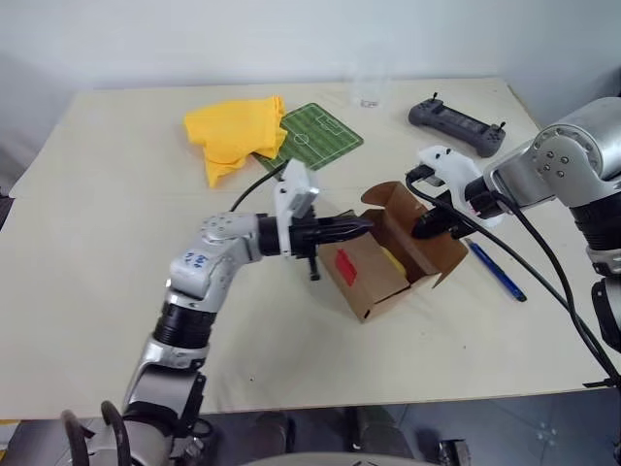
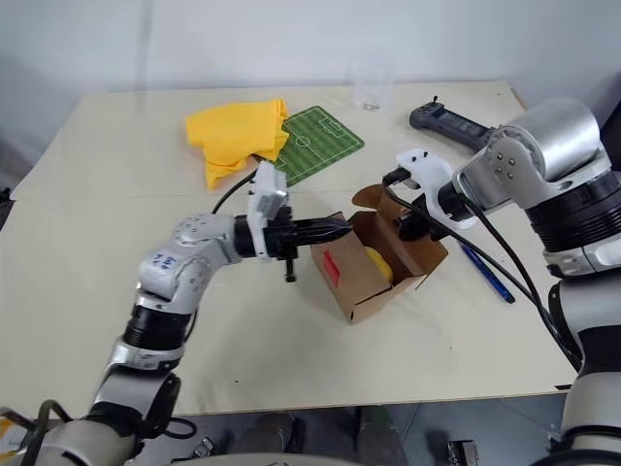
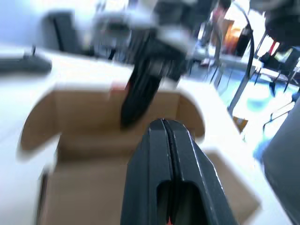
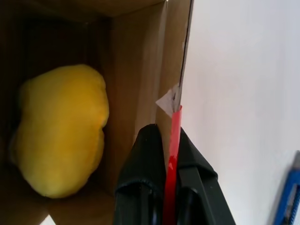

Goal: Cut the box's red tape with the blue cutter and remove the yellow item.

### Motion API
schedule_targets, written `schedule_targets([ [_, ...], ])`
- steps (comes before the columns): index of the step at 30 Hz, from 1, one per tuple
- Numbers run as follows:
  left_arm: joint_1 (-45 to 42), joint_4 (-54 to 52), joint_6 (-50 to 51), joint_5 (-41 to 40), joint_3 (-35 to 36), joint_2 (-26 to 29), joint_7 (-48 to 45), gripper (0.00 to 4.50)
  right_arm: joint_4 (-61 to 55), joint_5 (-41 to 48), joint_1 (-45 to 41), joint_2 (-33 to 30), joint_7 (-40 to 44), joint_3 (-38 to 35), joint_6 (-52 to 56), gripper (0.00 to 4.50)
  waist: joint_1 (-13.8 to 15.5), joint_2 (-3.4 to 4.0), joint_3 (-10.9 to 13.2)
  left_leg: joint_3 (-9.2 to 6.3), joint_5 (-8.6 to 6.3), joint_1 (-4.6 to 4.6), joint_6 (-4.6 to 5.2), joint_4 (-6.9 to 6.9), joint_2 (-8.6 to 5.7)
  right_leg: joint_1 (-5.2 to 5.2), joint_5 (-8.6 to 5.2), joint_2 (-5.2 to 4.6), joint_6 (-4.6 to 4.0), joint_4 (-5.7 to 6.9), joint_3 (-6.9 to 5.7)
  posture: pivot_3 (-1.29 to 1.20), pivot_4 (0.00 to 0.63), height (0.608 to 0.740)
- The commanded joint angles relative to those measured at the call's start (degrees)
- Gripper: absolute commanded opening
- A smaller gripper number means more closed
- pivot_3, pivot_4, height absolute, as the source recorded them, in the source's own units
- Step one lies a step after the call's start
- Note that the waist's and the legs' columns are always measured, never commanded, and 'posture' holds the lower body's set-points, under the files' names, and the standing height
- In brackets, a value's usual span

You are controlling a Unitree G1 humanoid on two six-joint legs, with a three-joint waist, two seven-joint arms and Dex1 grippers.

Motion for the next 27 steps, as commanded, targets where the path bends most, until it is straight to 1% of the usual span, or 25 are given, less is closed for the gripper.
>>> schedule_targets([
  [1, -1.45, 0.65, -2.31, 2.73, -3.16, -0.63, 0.48, 0.0, -0.93, -2.05, -1.2, 0.14, -0.11, -1.12, 0.2, 0.02, -0.05, 0.0, 0.0, 0.0, 0.0, -0.01, 0.01, 0.0, -0.02, -0.01, 0.0, -0.01, 0.0, 0.01, 0.0, 0.0, 0.15, 0.74],
  [3, -1.42, 0.4, -1.74, 3.04, -4.22, 0.18, -0.28, 0.0, -1.18, -2.85, -1.35, 0.39, -0.06, -1.3, 0.2, 0.02, -0.19, 0.0, 0.0, 0.03, 0.0, -0.01, 0.01, 0.02, -0.01, -0.02, 0.0, 0.0, 0.0, 0.01, 0.0, 0.0, 0.15, 0.74],
  [9, -0.49, -1.23, 0.64, 2.84, -4.39, 4.46, -2.03, 0.0, -2.36, -4.15, -1.13, -0.43, 0.91, -1.33, 0.2, 0.02, -0.15, 0.01, 0.0, 0.03, 0.12, -0.01, -0.2, 0.0, 0.1, -0.13, 0.0, 0.07, 0.0, 0.17, 0.07, 0.0, 0.15, 0.74],
  [15, 1.89, -1.08, 2.24, 2.7, -5.79, 5.4, -2.66, 0.0, -3.41, -5.0, -0.7, -1.49, 1.88, -1.61, 0.2, 0.02, 0.09, 0.01, 0.0, 0.03, 0.13, -0.03, -0.16, 0.01, 0.04, -0.15, 0.0, 0.02, 0.0, 0.22, 0.07, 0.0, 0.15, 0.74],
  [19, 3.46, 2.22, 0.54, 5.7, -7.1, 5.68, -1.4, 0.0, -4.53, -4.21, -0.86, -2.52, 2.55, -1.57, 0.2, 0.02, 0.12, 0.01, 0.0, 0.02, 0.13, -0.05, -0.14, 0.01, 0.02, -0.15, 0.0, 0.01, 0.0, 0.21, 0.06, 0.0, 0.15, 0.74],
  [22, 4.6, 2.44, 1.48, 6.37, -7.3, 6.86, -0.83, 0.0, -6.23, -2.16, -1.18, -4.1, 3.32, -0.8, 0.2, 0.02, 0.16, 0.01, 0.0, 0.02, 0.13, -0.02, -0.13, 0.04, 0.02, -0.11, 0.0, -0.01, 0.0, 0.21, 0.05, 0.0, 0.15, 0.74],
  [24, 5.45, 1.26, 3.19, 5.73, -7.14, 8.25, -1.25, 0.0, -7.36, -0.66, -1.28, -5.11, 3.55, -0.22, 0.2, 0.02, 0.13, 0.01, 0.0, 0.02, 0.13, 0.03, -0.13, 0.05, 0.01, -0.04, 0.0, -0.01, 0.0, 0.21, 0.05, 0.0, 0.15, 0.74],
  [27, 7.29, -1.46, 6.63, 4.9, -7.31, 12.04, -2.61, 0.0, -9.02, 1.23, -1.23, -6.64, 3.51, 0.67, 0.2, 0.02, 0.09, 0.03, -0.02, 0.01, 0.12, 0.2, -0.11, 0.04, 0.03, 0.18, 0.0, -0.01, 0.0, 0.13, 0.05, 0.0, 0.15, 0.74],
])
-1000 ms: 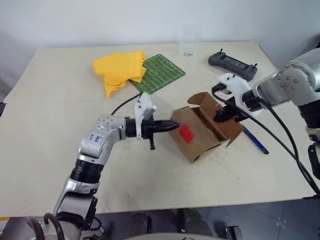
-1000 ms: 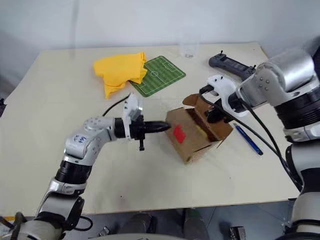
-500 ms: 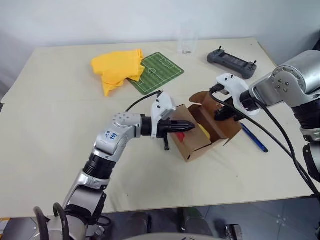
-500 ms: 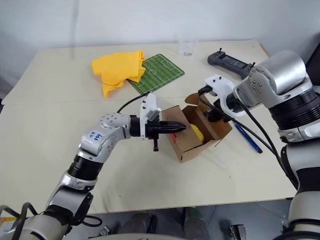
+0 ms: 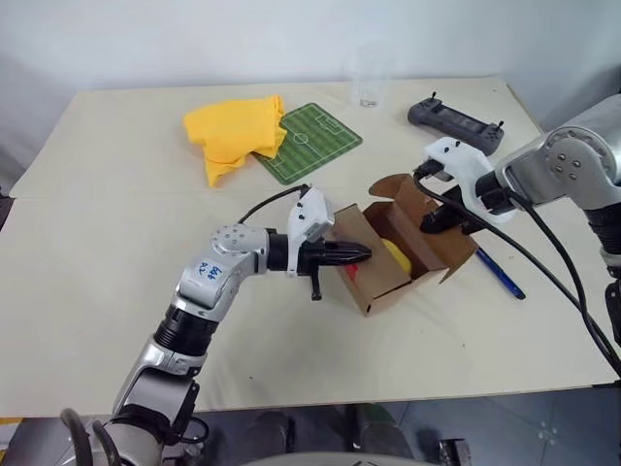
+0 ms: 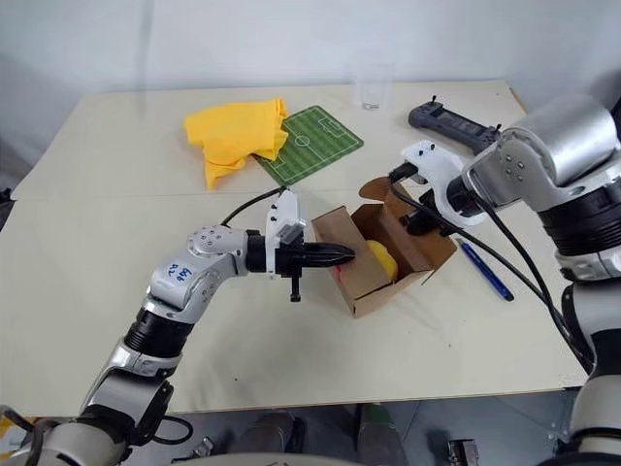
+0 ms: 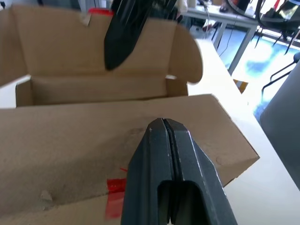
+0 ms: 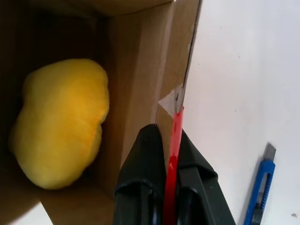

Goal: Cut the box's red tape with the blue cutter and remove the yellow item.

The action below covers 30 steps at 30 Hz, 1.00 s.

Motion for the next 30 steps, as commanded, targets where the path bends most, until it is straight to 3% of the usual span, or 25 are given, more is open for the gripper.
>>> schedule_targets([
  [1, 3.76, 0.43, 5.78, 1.38, -1.99, 3.96, -0.35, 0.0, -2.53, 2.32, -1.2, -2.16, 0.34, 0.61, 0.22, 0.02, 0.02, 0.02, -0.02, -0.01, 0.0, 0.04, 0.0, 0.0, 0.01, 0.05, 0.0, 0.0, 0.0, 0.0, 0.0, 0.0, 0.15, 0.74],
  [8, 7.26, -3.88, 9.56, -0.22, -1.04, 7.59, 0.35, 0.0, -5.35, 3.64, 0.25, -4.53, 0.42, 1.53, 0.22, 0.02, 0.33, 0.01, -0.03, -0.02, 0.03, 0.16, 0.08, 0.02, -0.09, 0.2, 0.0, -0.13, 0.01, -0.11, 0.01, 0.0, 0.15, 0.74],
  [23, 7.65, -4.98, 11.07, -0.62, 3.46, 4.51, 7.08, 0.0, -7.93, 2.1, 9.39, 1.46, -7.3, -5.08, 0.22, 0.02, 1.15, -0.02, 0.0, -0.04, 0.05, -0.08, 0.12, -0.02, -0.12, -0.02, 0.03, -0.16, 0.04, -0.05, -0.06, 0.0, 0.15, 0.74],
  [26, 8.08, -6.67, 13.96, -3.08, 5.24, 3.97, 7.19, 0.37, -9.03, 1.48, 10.25, 0.64, -6.93, -6.47, 0.22, 0.66, 1.09, -0.02, 0.0, -0.04, 0.05, -0.08, 0.11, -0.03, -0.1, -0.02, 0.02, -0.13, 0.04, -0.05, -0.07, 0.0, 0.15, 0.74],
  [30, 8.87, -8.39, 15.53, -3.49, 5.01, 6.13, 5.91, 1.39, -11.51, 1.33, 11.95, -1.75, -4.99, -9.76, 0.22, 1.98, 0.99, -0.02, 0.0, -0.04, 0.05, -0.09, 0.11, -0.04, -0.09, -0.02, 0.03, -0.12, 0.04, -0.05, -0.07, 0.0, 0.15, 0.74],
])
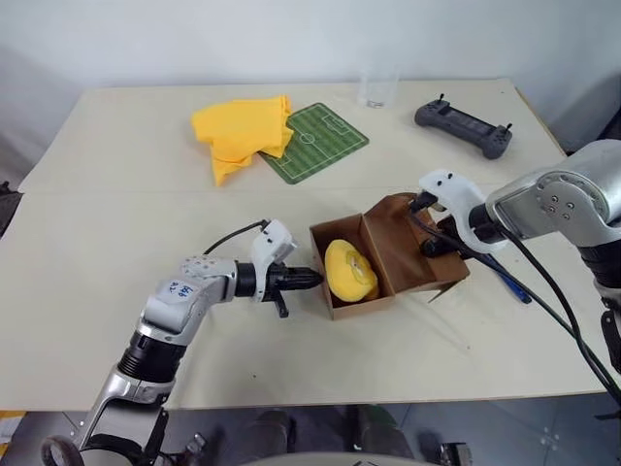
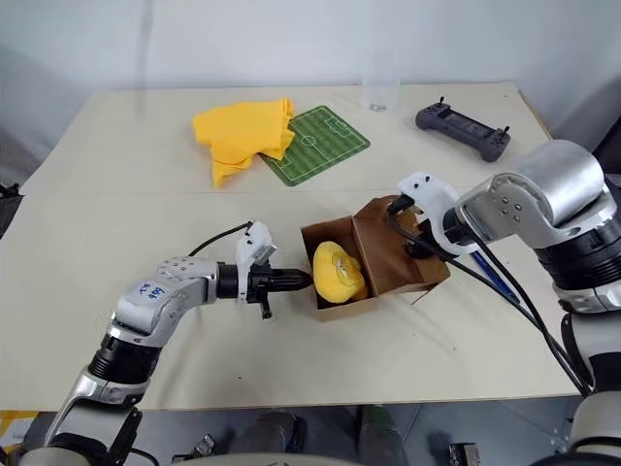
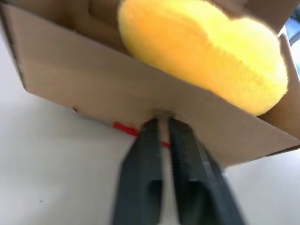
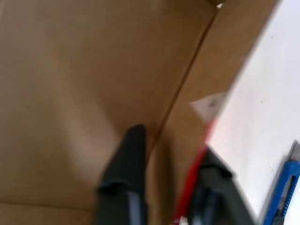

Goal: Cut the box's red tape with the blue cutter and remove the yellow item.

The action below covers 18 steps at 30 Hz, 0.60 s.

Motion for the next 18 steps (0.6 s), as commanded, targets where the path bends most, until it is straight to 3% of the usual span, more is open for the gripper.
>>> schedule_targets([
  [1, 1.04, -4.14, 0.25, -1.72, 1.0, 2.74, -1.75, 1.66, -5.3, -0.72, 1.89, -4.53, 4.41, -6.13, -2.16, 2.29, -0.05, 0.0, 0.0, 0.0, 0.0, 0.0, 0.0, 0.0, 0.0, 0.0, 0.0, 0.0, 0.0, 0.0, 0.0, 0.0, 0.15, 0.74],
  [8, 5.49, -5.13, -4.61, -3.6, 6.83, 9.61, -5.53, 3.69, -8.2, -7.44, 16.9, -16.94, 23.0, -18.85, -28.25, 4.5, -0.03, 0.02, 0.02, 0.06, -0.04, -0.01, 0.04, -0.02, 0.01, 0.01, 0.0, 0.11, 0.01, -0.06, 0.03, 0.0, 0.15, 0.74],
  [9, 5.99, -4.95, -5.19, -3.98, 7.51, 9.99, -5.91, 3.99, -8.38, -8.17, 18.39, -17.26, 24.64, -19.98, -30.44, 4.5, -0.08, 0.02, 0.02, 0.08, -0.04, 0.02, 0.04, -0.01, 0.02, 0.01, 0.0, 0.14, 0.01, -0.04, 0.04, 0.0, 0.15, 0.74],
  [11, 13.06, -1.95, -18.17, -2.86, 15.65, 12.1, -9.2, 4.49, -4.52, -10.41, 31.68, -17.41, 37.89, -33.4, -47.84, 4.5, -0.33, -0.05, -0.02, 0.12, -0.04, 0.04, 0.04, 0.0, 0.06, 0.02, 0.01, 0.14, 0.02, -0.04, 0.09, 0.0, 0.15, 0.74],
  [14, 19.84, 0.74, -30.56, -2.23, 23.09, 13.66, -11.94, 4.49, -1.93, -12.99, 41.77, -14.6, 46.62, -43.61, -63.62, 4.5, -1.08, 0.03, 0.02, 0.19, -0.21, 0.2, -0.03, -0.07, 0.28, 0.1, -0.03, 0.29, -0.04, -0.06, 0.09, 0.0, 0.15, 0.74],
  [18, 34.27, -0.71, -33.88, -2.3, 30.06, 18.68, -15.97, 4.49, -2.88, -12.71, 49.74, -6.02, 54.64, -48.35, -77.37, 4.5, -1.93, 0.01, 0.0, 0.37, -0.23, 0.36, -0.05, -0.06, 0.44, 0.24, -0.02, 0.35, -0.03, -0.11, 0.21, 0.0, 0.15, 0.74],
])
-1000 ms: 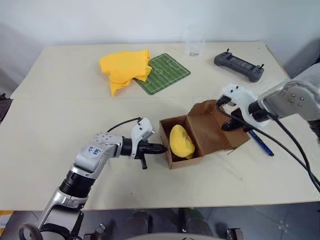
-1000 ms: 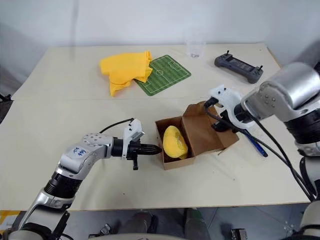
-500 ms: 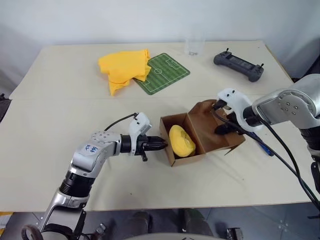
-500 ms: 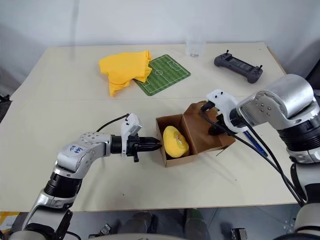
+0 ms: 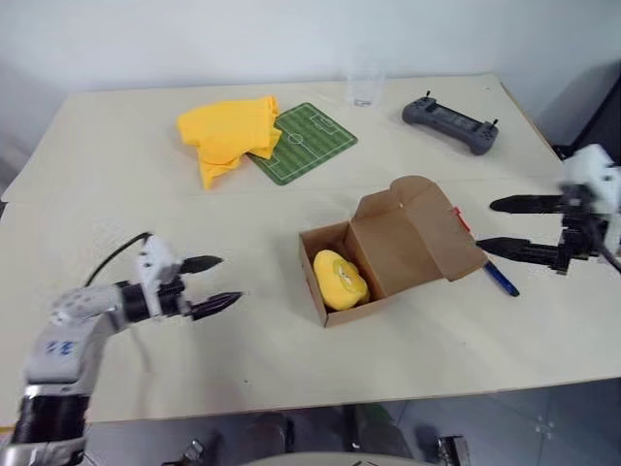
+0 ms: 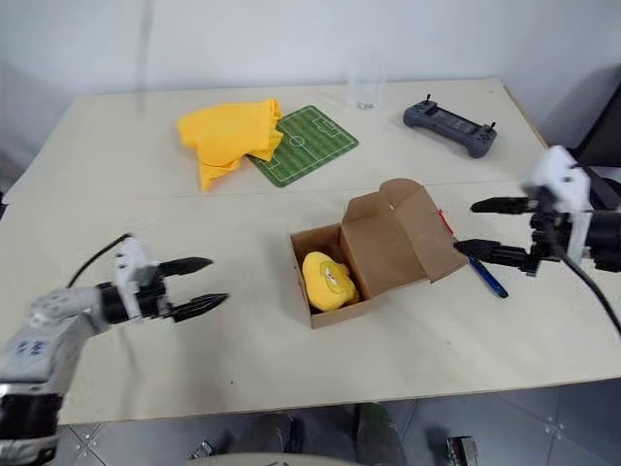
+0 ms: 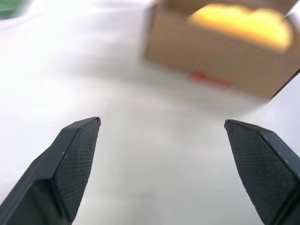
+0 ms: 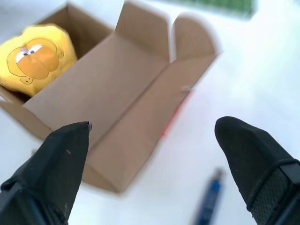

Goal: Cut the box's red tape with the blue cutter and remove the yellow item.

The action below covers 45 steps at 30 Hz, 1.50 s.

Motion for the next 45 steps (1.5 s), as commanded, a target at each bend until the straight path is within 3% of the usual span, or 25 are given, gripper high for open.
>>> schedule_targets([
  [1, 8.45, -2.52, -2.75, -1.34, 7.11, 1.38, -1.64, 4.49, -1.51, -0.2, 4.47, 4.84, 6.76, -3.05, -11.09, 4.5, -0.27, 0.04, 0.03, 0.04, -0.05, 0.32, -0.01, -0.08, 0.04, 0.28, -0.01, 0.03, -0.02, 0.0, 0.05, 0.0, 0.15, 0.74],
  [3, 13.13, -5.13, -1.56, -3.66, 11.07, 0.32, -0.12, 4.49, -2.44, 0.46, 6.18, 7.4, 9.8, -2.17, -13.76, 4.5, -0.28, 0.1, 0.07, 0.04, -0.11, 0.92, 0.09, -0.27, 0.08, 0.94, -0.02, 0.02, -0.03, -0.48, 0.04, 0.0, 0.15, 0.74],
  [9, 20.51, -9.49, -0.91, -7.52, 17.76, -2.11, 1.59, 4.49, -7.88, 1.17, 8.43, 12.66, 10.46, -0.85, -17.11, 4.5, 0.61, 0.12, 0.08, 0.01, -0.15, 1.17, 0.08, -0.3, 0.09, 1.1, 0.0, -0.06, -0.08, -0.38, 0.33, 0.0, 0.15, 0.74],
  [13, 19.52, -10.84, -0.2, -8.96, 18.04, -1.51, 2.17, 4.49, -12.53, 2.83, 8.49, 13.13, 7.8, -2.07, -15.12, 4.5, 0.63, 0.12, 0.08, -0.02, -0.17, 1.19, -0.05, -0.35, 0.19, 1.09, -0.04, 0.02, -0.16, -0.38, 0.34, 0.0, 0.15, 0.74],
  [20, -9.45, -12.41, 12.96, -14.68, -0.79, 2.86, 0.82, 4.49, -18.27, 7.37, 12.7, 9.72, 4.45, -9.55, -8.13, 4.5, 2.13, 0.08, 0.05, -0.38, -0.14, 1.23, -0.09, -0.25, 0.1, 1.37, -0.01, -0.02, -0.2, -0.46, 0.07, 0.0, 0.15, 0.74],
  [26, -39.86, -1.84, 17.69, -1.56, -29.21, -2.49, -5.88, 4.49, -26.43, 10.95, 21.49, 8.96, -0.18, -18.6, -0.55, 4.5, 2.06, 0.08, 0.05, -0.21, -0.18, 1.19, -0.07, -0.33, 0.1, 1.22, -0.01, 0.12, -0.2, -0.29, -0.07, 0.0, 0.15, 0.74],
  [29, -46.22, 2.1, 13.68, 4.47, -39.62, -4.54, -13.71, 4.49, -30.58, 12.68, 24.98, 9.35, -2.79, -22.3, 2.54, 4.5, 1.41, 0.09, 0.05, -0.03, -0.21, 1.14, 0.06, -0.34, 0.05, 1.16, 0.0, 0.15, -0.15, -0.36, -0.03, 0.0, 0.15, 0.74],
  [32, -50.4, 8.25, 11.44, 11.4, -44.25, -11.22, -8.27, 4.49, -34.2, 13.97, 28.6, 10.22, -4.96, -25.87, 4.68, 4.5, 0.85, 0.06, 0.07, 0.03, -0.23, 1.1, 0.1, -0.36, 0.07, 1.08, 0.0, 0.14, -0.14, -0.38, 0.03, 0.0, 0.15, 0.74],
  [37, -52.67, 15.23, 6.2, 19.29, -48.28, -17.07, -5.94, 4.49, -38.84, 16.38, 33.33, 11.49, -8.58, -30.78, 7.02, 4.5, 0.74, -0.01, 0.1, -0.01, -0.2, 0.84, 0.12, -0.13, 0.07, 0.97, 0.05, 0.14, -0.02, -0.35, 0.03, 0.0, 0.15, 0.74],
  [40, -54.1, 20.09, 2.78, 22.36, -48.01, -20.2, -3.8, 3.9, -40.89, 16.8, 35.02, 12.58, -10.75, -31.25, 7.22, 4.5, 0.87, -0.04, 0.12, -0.01, -0.2, 0.82, 0.12, 0.0, 0.07, 0.98, 0.08, 0.13, 0.03, -0.36, 0.04, 0.0, 0.15, 0.74],
  [45, -55.91, 25.63, -0.95, 22.9, -44.95, -23.66, -2.86, 2.38, -42.76, 15.72, 35.46, 14.79, -15.07, -29.07, 6.13, 4.5, 1.37, -0.1, 0.15, -0.01, -0.13, 0.79, 0.16, 0.11, -0.01, 0.98, 0.14, 0.08, 0.14, -0.42, 0.09, 0.0, 0.15, 0.74],
])
